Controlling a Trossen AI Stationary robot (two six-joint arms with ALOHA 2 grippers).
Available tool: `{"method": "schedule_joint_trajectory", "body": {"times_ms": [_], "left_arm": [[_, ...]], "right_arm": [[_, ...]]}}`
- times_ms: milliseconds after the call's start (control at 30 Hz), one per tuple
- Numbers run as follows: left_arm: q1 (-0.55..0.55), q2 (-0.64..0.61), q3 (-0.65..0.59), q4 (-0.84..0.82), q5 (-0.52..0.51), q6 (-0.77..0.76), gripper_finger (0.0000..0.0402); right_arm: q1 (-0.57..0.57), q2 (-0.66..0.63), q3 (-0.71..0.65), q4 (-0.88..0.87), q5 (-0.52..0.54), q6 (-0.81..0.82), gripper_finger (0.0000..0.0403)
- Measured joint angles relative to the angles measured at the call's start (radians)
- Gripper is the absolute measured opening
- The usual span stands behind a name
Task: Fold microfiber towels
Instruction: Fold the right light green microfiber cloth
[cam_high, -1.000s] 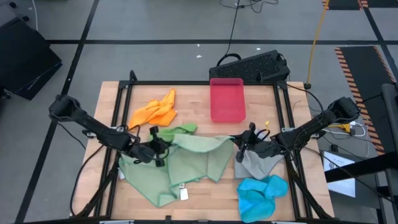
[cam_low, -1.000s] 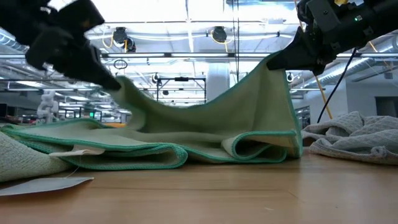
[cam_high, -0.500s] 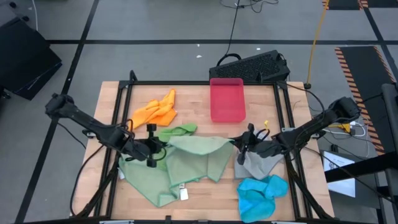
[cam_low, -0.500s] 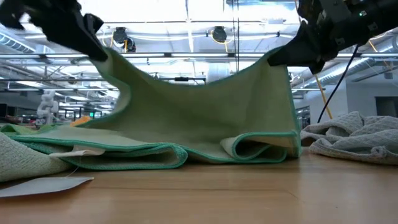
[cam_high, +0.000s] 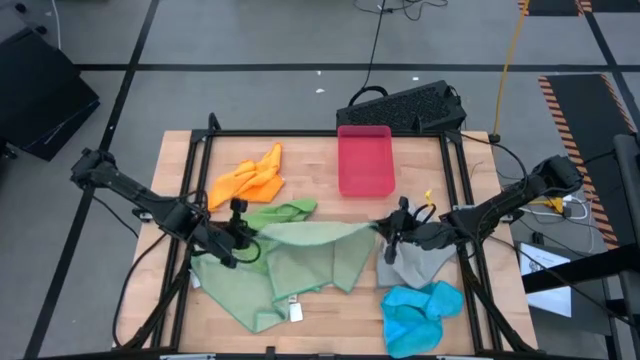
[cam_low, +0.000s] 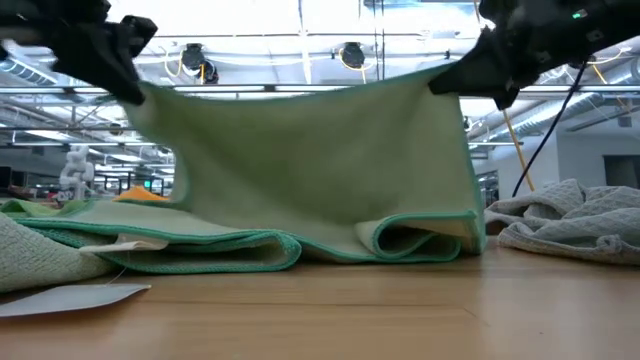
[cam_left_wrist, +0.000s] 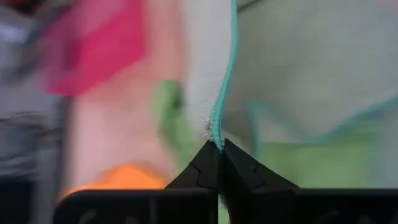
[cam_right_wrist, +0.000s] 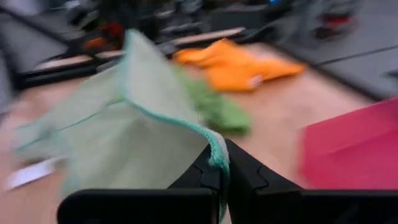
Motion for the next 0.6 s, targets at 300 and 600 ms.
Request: {"method": "schedule_joint_trajectory", "body": {"times_ms": [300,600], "left_arm": [[0.077,-0.064,-0.001,0.13,-0.112,0.091,0.0004],[0.063,-0.134,-0.001,0.163,-0.06,0.013,0.0004]], "right_arm": [[-0.064,-0.034,0.0,0.157,0.092,-0.131,0.0002],[-0.029,-0.017,0.0,0.273,-0.01,-0.151,0.0002]]}}
